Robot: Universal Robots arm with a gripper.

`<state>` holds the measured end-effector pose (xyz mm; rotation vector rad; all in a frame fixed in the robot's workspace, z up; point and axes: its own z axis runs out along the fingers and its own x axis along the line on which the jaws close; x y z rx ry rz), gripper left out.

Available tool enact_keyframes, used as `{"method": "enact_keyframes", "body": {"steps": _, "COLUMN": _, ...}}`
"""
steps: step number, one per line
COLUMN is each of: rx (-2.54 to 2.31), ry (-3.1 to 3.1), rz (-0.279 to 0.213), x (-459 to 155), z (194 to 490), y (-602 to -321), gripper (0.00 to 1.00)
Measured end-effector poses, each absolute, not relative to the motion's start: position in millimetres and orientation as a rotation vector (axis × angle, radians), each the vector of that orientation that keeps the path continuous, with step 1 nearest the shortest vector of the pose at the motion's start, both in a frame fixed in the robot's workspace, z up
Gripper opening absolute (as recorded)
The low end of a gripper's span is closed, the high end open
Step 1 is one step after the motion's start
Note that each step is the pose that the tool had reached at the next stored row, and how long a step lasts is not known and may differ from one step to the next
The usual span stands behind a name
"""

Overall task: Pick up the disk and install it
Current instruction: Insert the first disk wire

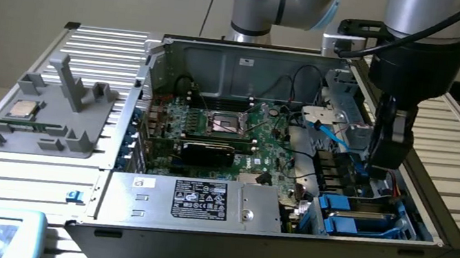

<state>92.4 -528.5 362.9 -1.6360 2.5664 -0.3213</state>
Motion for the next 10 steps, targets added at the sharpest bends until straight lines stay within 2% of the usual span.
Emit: {"method": "enact_keyframes", "body": {"steps": 10, "rx": -1.633, "ry": 2.557, "rz": -0.328, "x": 93, "z": 403, "y": -529, "gripper": 0.50}}
